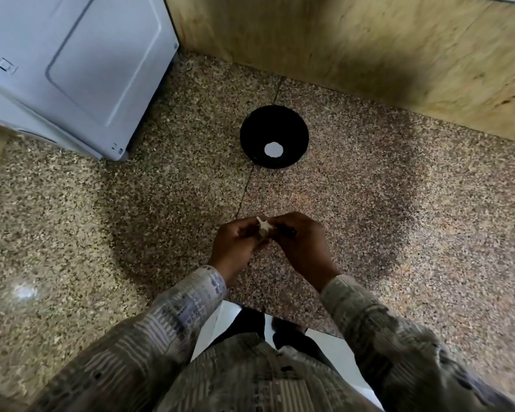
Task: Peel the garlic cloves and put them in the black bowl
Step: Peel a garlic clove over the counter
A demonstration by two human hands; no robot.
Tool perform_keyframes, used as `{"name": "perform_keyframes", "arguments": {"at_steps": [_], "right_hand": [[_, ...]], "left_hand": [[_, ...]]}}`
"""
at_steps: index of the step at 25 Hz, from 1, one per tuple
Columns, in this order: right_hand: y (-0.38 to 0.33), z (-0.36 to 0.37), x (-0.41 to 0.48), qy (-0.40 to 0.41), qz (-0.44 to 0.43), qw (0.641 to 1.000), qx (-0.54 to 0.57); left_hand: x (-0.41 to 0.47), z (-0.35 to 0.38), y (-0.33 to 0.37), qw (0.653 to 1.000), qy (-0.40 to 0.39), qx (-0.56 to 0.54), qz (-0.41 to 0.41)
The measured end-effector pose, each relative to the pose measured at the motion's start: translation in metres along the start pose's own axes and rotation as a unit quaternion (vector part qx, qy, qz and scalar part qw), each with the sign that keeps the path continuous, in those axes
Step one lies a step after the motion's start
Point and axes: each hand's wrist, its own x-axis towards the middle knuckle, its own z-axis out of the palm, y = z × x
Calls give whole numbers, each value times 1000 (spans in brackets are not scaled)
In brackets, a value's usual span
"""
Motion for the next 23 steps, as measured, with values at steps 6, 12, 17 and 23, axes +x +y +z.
{"name": "perform_keyframes", "arguments": {"at_steps": [6, 12, 17, 23], "right_hand": [[1, -2, -6, 22, -112, 992, -62], [-10, 10, -11, 64, 100, 987, 104], [-8, 16, -13, 72, 212, 938, 265], [1, 10, -11, 39, 333, 821, 462]], "left_hand": [[-6, 2, 0, 999, -12, 27, 21], [-10, 4, -1, 987, 12, 143, 78], [-9, 0, -7, 981, 25, 164, 98], [17, -23, 4, 919, 134, 344, 139]]}}
